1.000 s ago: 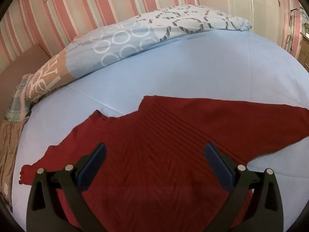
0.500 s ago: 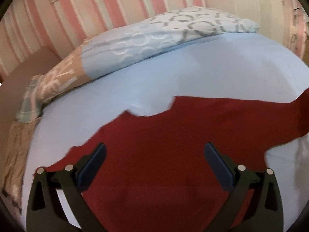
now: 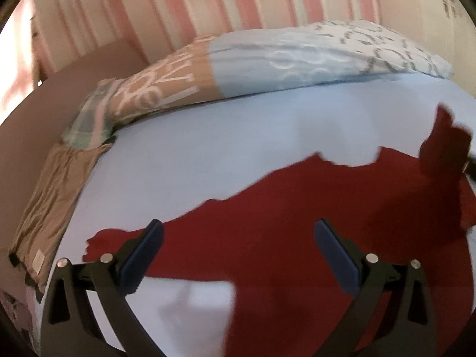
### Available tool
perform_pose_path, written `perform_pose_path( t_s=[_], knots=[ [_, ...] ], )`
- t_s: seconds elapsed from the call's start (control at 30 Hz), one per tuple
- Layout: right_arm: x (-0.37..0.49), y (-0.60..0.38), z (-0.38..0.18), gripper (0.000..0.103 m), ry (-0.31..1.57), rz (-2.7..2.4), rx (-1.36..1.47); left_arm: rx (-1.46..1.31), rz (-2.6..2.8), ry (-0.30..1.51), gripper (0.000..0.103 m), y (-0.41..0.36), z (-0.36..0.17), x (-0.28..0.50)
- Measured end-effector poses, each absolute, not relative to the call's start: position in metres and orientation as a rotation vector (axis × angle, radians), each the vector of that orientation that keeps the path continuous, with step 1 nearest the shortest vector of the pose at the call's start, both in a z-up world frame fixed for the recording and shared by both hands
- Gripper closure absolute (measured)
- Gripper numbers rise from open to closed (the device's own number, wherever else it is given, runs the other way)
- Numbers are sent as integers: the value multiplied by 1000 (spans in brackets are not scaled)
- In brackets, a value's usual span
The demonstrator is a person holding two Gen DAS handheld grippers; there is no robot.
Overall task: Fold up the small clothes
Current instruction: 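Carry the held sleeve across the sweater front and open the right tool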
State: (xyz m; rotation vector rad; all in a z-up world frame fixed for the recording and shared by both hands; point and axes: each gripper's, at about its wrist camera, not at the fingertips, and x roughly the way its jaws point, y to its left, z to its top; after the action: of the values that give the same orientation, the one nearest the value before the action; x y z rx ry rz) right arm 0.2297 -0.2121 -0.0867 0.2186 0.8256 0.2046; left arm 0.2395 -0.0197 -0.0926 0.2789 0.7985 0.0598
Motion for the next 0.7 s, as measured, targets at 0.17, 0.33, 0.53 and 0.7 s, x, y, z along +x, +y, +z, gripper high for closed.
perform_pose_path(
  t_s=[0.17, 0.33, 0.53, 0.7],
  knots=[
    [240, -145, -141, 93, 958, 264, 178, 229, 118, 845, 2, 27, -103, 237],
    [234, -128, -174, 82, 1041, 289, 148, 231, 127, 861, 2, 40, -113, 230],
    [224, -160, -156, 51, 983, 274, 163, 139, 84, 914, 2, 38, -128, 234],
    [210, -202, -139, 42, 928, 237, 173, 96, 6, 947, 2, 15, -145, 232]
  ],
)
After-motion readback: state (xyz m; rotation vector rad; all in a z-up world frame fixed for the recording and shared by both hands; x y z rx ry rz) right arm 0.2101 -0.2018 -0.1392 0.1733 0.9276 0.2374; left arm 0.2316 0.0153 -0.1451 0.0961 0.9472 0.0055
